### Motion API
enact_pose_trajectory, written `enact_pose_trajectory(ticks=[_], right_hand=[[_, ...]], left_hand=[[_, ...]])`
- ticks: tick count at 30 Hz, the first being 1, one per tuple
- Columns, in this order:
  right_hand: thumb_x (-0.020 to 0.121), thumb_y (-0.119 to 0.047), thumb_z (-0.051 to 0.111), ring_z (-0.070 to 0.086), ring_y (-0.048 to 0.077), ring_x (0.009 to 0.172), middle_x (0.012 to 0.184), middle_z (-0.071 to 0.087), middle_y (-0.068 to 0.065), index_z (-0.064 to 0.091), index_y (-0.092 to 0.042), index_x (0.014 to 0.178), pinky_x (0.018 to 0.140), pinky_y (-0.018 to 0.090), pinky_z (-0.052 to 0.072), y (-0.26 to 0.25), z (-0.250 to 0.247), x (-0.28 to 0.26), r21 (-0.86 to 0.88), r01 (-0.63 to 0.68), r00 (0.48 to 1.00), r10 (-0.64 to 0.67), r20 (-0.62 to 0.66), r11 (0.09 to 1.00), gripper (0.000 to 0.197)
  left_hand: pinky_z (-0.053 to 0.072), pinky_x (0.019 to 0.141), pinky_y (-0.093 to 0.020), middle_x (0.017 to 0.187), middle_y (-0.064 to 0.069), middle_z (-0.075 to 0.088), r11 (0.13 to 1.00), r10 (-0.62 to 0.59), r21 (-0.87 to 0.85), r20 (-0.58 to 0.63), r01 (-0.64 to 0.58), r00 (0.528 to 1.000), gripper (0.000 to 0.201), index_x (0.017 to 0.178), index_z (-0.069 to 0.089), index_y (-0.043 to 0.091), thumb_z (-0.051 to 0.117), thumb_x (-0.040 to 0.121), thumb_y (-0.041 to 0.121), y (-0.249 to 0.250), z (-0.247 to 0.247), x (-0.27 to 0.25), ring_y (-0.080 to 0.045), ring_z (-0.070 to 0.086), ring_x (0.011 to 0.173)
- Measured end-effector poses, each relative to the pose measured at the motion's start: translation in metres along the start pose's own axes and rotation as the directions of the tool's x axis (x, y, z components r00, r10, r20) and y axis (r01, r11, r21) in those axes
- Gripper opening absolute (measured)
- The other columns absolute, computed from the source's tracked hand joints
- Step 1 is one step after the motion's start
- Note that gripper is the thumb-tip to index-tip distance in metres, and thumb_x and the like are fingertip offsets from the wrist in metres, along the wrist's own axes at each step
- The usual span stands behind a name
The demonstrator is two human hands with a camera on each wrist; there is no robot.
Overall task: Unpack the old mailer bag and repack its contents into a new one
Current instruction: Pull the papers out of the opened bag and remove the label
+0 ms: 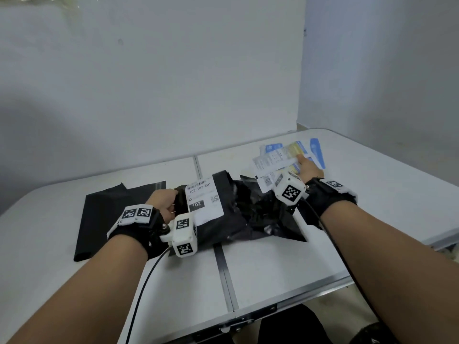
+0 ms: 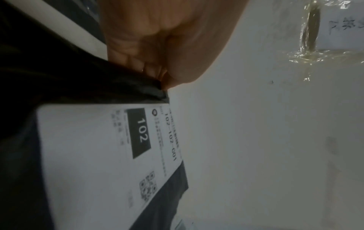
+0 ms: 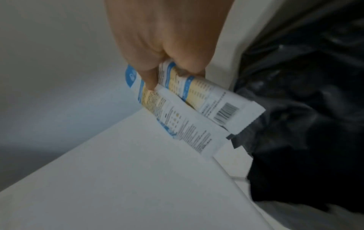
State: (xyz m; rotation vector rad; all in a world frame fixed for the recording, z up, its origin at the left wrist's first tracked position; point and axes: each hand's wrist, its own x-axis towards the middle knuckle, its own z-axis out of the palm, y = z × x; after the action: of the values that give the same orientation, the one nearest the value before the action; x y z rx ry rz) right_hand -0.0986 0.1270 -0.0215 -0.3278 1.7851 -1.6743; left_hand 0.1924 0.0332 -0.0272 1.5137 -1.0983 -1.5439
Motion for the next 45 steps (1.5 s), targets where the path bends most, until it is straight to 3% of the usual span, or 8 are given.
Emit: enact_pose_trajectory(ticks=[7, 12, 17, 21, 25, 33, 38, 45], right_hand=[[0.100, -0.009, 0.038, 0.052, 0.031, 0.123, 0.128, 0.053, 0.024, 0.050, 0.010, 0.124, 0.106, 0.036, 0.036, -0.020, -0.017, 0.002, -0.499, 0.128, 0.986, -0.166, -0.031, 0.857, 0.033], [0.105, -0.017, 0.018, 0.046, -0.012, 0.032, 0.134, 0.047, 0.011, 0.039, -0.006, 0.133, 0.036, 0.000, 0.035, -0.027, -0.023, 0.019, -0.107, 0.137, 0.990, -0.138, -0.003, 0.985, 0.037], [0.102, -0.023, 0.035, 0.048, 0.016, 0.100, 0.140, 0.046, 0.022, 0.042, 0.002, 0.138, 0.053, 0.005, 0.048, -0.016, -0.031, 0.033, -0.309, 0.047, 0.999, -0.048, 0.004, 0.950, 0.044], [0.097, -0.014, 0.046, 0.043, 0.020, 0.057, 0.066, 0.044, 0.009, 0.042, -0.005, 0.064, 0.048, 0.025, 0.033, -0.007, -0.026, 0.026, -0.438, 0.028, 0.999, -0.036, -0.010, 0.899, 0.034], [0.096, -0.004, 0.046, 0.048, 0.010, 0.058, 0.067, 0.051, 0.003, 0.053, -0.008, 0.079, 0.051, 0.015, 0.041, -0.012, -0.006, 0.006, 0.155, -0.082, 0.969, 0.043, 0.243, 0.985, 0.019], [0.092, -0.009, 0.057, 0.053, 0.011, 0.059, 0.083, 0.057, 0.005, 0.048, -0.002, 0.130, 0.056, 0.018, 0.045, -0.008, 0.039, -0.050, -0.428, 0.281, 0.773, 0.062, 0.632, 0.859, 0.040], [0.086, -0.017, 0.068, 0.052, 0.010, 0.051, 0.061, 0.051, 0.004, 0.052, -0.010, 0.083, 0.049, 0.018, 0.043, 0.009, 0.049, -0.051, -0.604, 0.236, 0.792, 0.209, 0.573, 0.761, 0.018], [0.070, -0.028, 0.081, 0.043, 0.010, 0.052, 0.071, 0.050, 0.002, 0.061, -0.014, 0.087, 0.050, 0.019, 0.039, 0.027, 0.053, -0.057, -0.708, 0.231, 0.773, 0.316, 0.550, 0.668, 0.030]], left_hand=[[0.052, 0.057, -0.032, 0.088, -0.004, 0.059, 0.984, 0.046, 0.168, 0.071, -0.058, 0.996, 0.053, 0.122, 0.040, 0.040, 0.051, 0.090, -0.001, -0.005, 0.006, 0.000, -0.018, 0.055, 0.069], [0.049, 0.053, -0.028, 0.097, -0.005, 0.065, 0.963, 0.003, 0.267, 0.142, -0.041, 0.990, 0.047, 0.126, 0.059, 0.019, 0.039, 0.092, -0.007, -0.003, 0.010, 0.000, -0.016, 0.058, 0.077], [0.051, 0.049, -0.029, 0.118, -0.010, 0.063, 0.990, 0.018, 0.134, 0.116, -0.033, 0.993, 0.056, 0.136, 0.049, 0.018, 0.036, 0.090, -0.012, -0.005, 0.021, 0.004, -0.020, 0.061, 0.086], [0.053, 0.052, -0.034, 0.108, -0.007, 0.065, 0.994, 0.045, 0.092, 0.126, -0.057, 0.991, 0.048, 0.121, 0.046, 0.020, 0.036, 0.091, -0.015, -0.006, 0.034, 0.002, -0.021, 0.061, 0.080], [0.054, 0.077, -0.041, 0.102, -0.004, 0.065, 0.984, 0.070, 0.154, 0.116, -0.087, 0.991, 0.061, 0.136, 0.041, 0.024, 0.047, 0.085, -0.010, -0.007, 0.036, 0.002, -0.021, 0.062, 0.086], [0.039, 0.107, -0.038, 0.150, -0.009, 0.028, 0.704, 0.378, 0.618, 0.091, -0.350, 0.921, 0.061, 0.140, 0.040, 0.025, 0.053, 0.084, 0.008, 0.012, 0.031, -0.009, -0.028, 0.037, 0.134], [0.047, 0.075, -0.017, 0.115, -0.002, 0.062, 0.634, 0.271, 0.591, 0.435, -0.499, 0.859, 0.033, 0.114, 0.066, 0.011, 0.052, 0.088, -0.003, 0.008, 0.040, -0.034, -0.011, 0.056, 0.090], [0.045, 0.088, -0.018, 0.123, -0.001, 0.063, 0.467, 0.229, 0.710, 0.479, -0.527, 0.848, 0.040, 0.120, 0.063, 0.011, 0.052, 0.086, -0.004, -0.011, 0.044, -0.037, -0.016, 0.058, 0.110]])
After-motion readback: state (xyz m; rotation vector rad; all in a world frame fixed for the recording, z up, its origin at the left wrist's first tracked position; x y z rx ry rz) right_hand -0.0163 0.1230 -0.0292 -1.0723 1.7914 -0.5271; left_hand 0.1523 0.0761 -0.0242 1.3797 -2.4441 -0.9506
